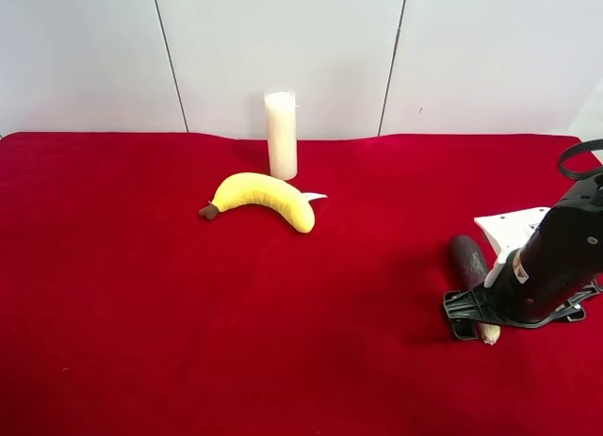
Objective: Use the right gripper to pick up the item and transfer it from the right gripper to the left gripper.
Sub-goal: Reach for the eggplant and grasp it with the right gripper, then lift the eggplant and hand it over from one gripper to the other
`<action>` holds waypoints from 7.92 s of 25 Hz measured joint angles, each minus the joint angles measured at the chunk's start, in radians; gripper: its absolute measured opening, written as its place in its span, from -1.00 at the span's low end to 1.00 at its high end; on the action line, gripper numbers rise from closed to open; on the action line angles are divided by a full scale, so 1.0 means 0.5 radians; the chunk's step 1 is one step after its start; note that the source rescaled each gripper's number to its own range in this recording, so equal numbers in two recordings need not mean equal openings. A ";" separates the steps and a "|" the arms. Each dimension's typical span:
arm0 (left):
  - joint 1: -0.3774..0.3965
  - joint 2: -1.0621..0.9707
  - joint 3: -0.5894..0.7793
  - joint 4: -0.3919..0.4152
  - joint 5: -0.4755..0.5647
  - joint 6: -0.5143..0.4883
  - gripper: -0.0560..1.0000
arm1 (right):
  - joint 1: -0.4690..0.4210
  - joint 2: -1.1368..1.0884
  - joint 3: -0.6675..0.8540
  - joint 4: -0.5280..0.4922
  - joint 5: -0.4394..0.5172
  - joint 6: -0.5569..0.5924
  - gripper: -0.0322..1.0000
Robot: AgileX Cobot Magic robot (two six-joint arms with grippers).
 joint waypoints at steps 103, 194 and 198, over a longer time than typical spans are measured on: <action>0.000 0.000 0.000 0.000 0.000 0.000 1.00 | 0.561 -0.459 -0.370 0.023 -0.366 -0.615 -0.94; 0.303 0.666 -0.400 -0.503 -0.141 0.220 1.00 | 0.501 -0.467 -0.675 -0.085 -0.778 -0.859 -0.94; 0.047 0.796 -0.400 -0.472 -0.204 0.317 1.00 | 0.501 -0.467 -0.676 -0.085 -0.778 -0.859 -0.94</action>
